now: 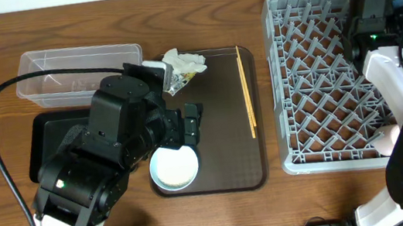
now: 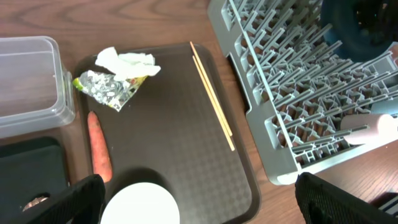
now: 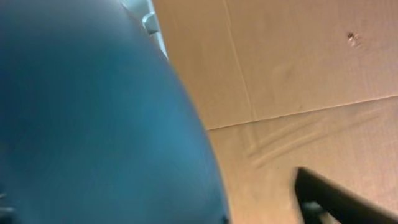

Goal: Sort waste into correct bins and load items into the dishwasher rack
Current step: 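Carry the teal bowl with right gripper into the back of the rack, then grasp the small pale-blue bowl of rice with the left gripper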

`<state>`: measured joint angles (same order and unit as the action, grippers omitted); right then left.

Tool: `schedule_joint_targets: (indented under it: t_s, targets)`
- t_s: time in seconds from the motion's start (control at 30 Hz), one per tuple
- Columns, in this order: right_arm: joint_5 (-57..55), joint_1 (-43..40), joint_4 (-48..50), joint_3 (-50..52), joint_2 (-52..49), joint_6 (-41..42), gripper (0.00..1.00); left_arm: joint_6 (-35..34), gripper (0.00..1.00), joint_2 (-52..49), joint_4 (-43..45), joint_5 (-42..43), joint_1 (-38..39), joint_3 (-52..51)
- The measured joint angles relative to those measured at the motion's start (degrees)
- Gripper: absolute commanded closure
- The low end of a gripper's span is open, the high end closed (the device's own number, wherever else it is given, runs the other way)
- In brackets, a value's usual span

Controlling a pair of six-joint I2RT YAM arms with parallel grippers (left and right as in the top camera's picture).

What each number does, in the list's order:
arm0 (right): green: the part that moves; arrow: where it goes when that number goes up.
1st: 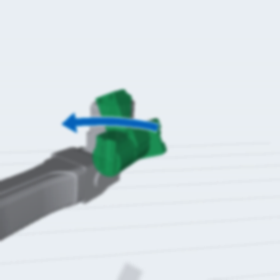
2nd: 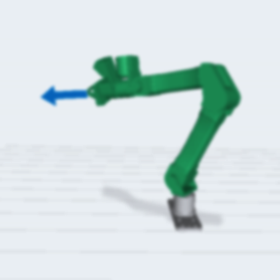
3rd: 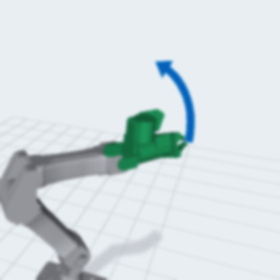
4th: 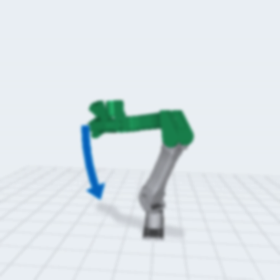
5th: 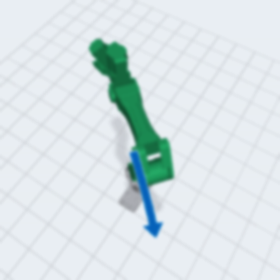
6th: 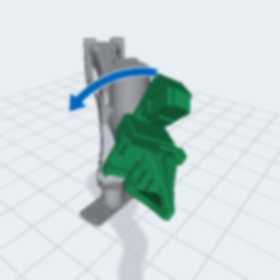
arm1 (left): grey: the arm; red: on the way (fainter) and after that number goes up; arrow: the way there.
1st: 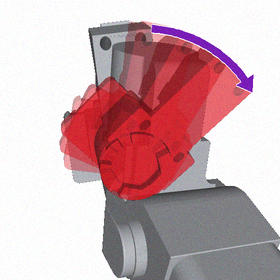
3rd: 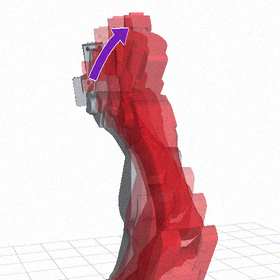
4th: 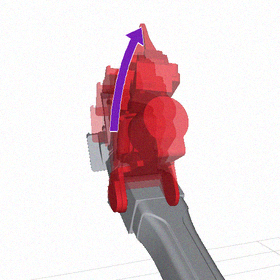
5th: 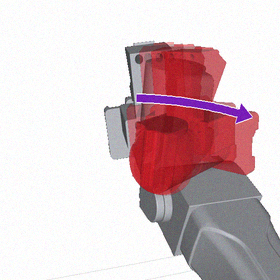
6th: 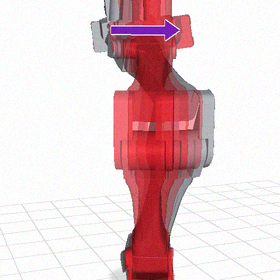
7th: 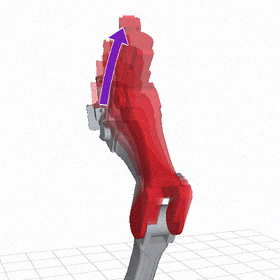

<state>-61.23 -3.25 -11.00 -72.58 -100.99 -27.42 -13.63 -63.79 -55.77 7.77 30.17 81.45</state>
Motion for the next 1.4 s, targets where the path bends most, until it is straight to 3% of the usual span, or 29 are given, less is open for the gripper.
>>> schedule_joint_targets:
  t_s: [0.27,0.47,0.73,0.97,1.2,1.4]
  targets:
    - [0.3,1.9,-4.9,0.0,0.6,6.4,0.01,0.2,0.02,0.0,-3.3,-2.6,0.0,0.0]
    - [7.6,2.8,-12.5,0.0,4.2,11.8,0.01,0.2,0.02,0.1,-4.0,-3.5,0.0,0.0]
    - [28.6,3.9,-22.5,0.0,15.3,18.4,0.01,1.1,0.02,1.8,-4.0,-5.9,0.0,0.0]
    - [50.4,10.0,-32.2,0.0,25.0,28.3,0.01,3.2,0.02,5.6,-5.9,-9.4,0.0,0.0]
    - [69.6,17.1,-36.2,0.0,26.4,34.4,0.01,3.2,0.02,6.8,-12.8,-11.6,0.0,0.0]
    - [75.3,21.2,-37.6,0.0,26.4,36.7,0.01,2.7,0.00,5.5,-18.8,-11.5,0.0,0.0]
